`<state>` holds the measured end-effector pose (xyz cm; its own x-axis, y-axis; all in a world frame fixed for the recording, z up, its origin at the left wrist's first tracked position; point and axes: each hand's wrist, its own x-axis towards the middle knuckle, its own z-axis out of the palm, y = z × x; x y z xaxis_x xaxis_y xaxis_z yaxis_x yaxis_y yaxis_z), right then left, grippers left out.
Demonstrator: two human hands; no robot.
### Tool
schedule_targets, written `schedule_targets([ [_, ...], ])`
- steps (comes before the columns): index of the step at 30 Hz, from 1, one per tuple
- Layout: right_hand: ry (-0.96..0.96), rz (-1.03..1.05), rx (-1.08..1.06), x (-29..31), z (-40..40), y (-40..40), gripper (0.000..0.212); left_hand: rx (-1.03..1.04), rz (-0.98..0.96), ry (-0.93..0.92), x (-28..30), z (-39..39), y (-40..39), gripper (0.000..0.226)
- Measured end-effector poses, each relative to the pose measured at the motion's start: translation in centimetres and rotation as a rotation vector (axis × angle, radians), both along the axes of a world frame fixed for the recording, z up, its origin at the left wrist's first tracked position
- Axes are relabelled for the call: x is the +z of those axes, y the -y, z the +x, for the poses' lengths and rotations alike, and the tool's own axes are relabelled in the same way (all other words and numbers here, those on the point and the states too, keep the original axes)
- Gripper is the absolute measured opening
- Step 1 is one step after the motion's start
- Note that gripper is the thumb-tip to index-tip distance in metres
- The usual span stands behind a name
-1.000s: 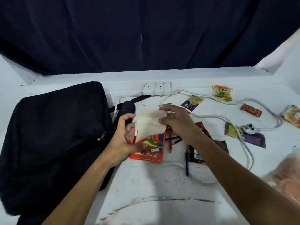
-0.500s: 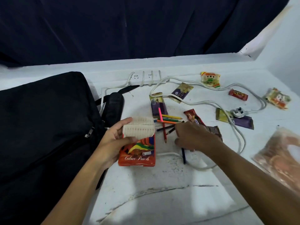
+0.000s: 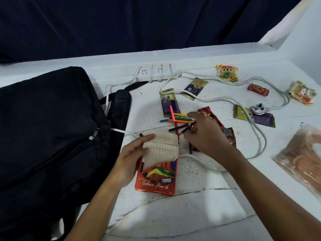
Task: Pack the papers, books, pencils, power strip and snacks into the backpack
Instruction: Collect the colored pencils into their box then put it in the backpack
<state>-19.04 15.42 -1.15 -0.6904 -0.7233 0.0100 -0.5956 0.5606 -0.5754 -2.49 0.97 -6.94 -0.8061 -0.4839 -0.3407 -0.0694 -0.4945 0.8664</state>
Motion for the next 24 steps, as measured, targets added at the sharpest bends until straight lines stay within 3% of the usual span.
schedule_targets([
  [2, 0.194, -0.291, -0.067, 0.2, 0.3, 0.3, 0.029, 0.025, 0.026, 0.008, 0.1, -0.1, -0.1, 0.048],
  [4, 0.321, -0.432, -0.062, 0.0, 1.0, 0.7, 0.020, 0.039, 0.006, -0.006, 0.1, -0.2, -0.3, 0.049],
  [7, 0.329, -0.414, -0.025, -1.4, 1.6, 1.1, 0.020, 0.100, -0.018, -0.045, -0.2, 0.0, -0.5, 0.048],
  [13, 0.360, -0.192, 0.098, -2.4, 2.6, 0.5, 0.034, 0.221, -0.036, -0.126, -0.3, 0.5, -0.9, 0.033],
  [19, 0.660, -0.362, 0.005, -2.4, 3.3, 0.5, 0.049, 0.264, -0.090, -0.122, 0.5, 1.0, -1.7, 0.034],
  [24, 0.752, -0.389, 0.056, -2.1, 3.9, 0.9, 0.052, 0.344, -0.270, -0.074, 2.5, 2.6, -1.7, 0.038],
])
